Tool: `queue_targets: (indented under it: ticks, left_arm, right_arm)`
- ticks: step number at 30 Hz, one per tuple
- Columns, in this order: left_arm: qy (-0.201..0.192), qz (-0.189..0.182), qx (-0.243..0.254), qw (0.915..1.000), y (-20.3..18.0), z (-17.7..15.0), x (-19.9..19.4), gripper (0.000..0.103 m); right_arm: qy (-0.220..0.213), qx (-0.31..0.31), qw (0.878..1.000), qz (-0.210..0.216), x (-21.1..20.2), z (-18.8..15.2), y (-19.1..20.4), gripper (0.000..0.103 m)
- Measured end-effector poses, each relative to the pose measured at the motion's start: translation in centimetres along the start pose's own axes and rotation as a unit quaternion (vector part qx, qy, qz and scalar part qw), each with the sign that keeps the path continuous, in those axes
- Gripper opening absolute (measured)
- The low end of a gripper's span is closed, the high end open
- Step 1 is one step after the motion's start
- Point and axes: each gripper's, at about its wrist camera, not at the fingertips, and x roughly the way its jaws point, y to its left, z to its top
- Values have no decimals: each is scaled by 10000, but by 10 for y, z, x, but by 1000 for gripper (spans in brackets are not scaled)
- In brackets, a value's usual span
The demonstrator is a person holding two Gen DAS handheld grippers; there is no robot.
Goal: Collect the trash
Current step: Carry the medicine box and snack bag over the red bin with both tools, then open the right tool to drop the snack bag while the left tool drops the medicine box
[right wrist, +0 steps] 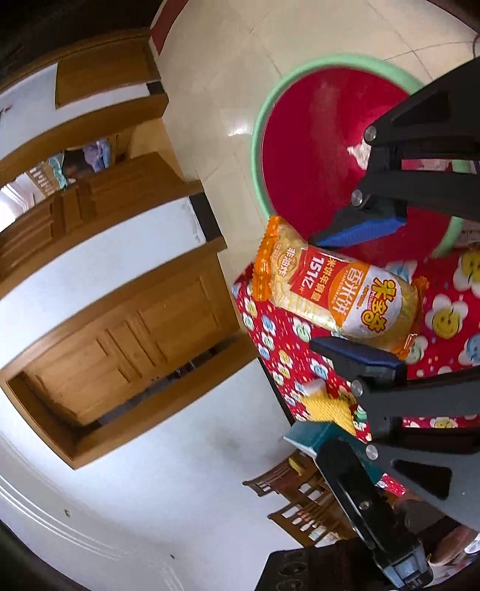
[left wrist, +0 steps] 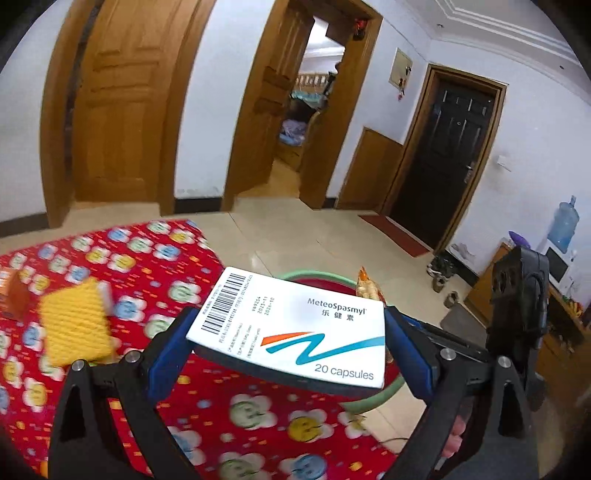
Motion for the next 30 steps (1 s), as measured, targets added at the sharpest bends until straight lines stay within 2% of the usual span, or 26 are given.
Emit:
queue_targets:
  ticks: [2,6,11,16,22,30]
  left_arm:
    - [99,-172,-130,9997,-5,-1,11,95]
    - [145,-222,-55,9996,-18,-5,27,95]
    - [199,-80,279,9994,-39,-8,54,95]
    - [194,59,401,9990,-44,-24,72,95]
    - [248,134,483,9984,-44,-32,79,95]
    - [143,67,106,9998,-30,-28,72,96]
  right_arm:
    - [3,92,9999,-45,-2,2,-9,51]
    - [84,243,9993,-258,-6,-2,-32,51]
    - [205,350,9977,-537,-10,-9,-53,51]
    - [306,360,9957,-799,-15,-16,-74,52]
    - [460,193,9933,-1047,-11,-26,-79,52]
    - [539,-143,9914,-1182,3,-29,-68,52]
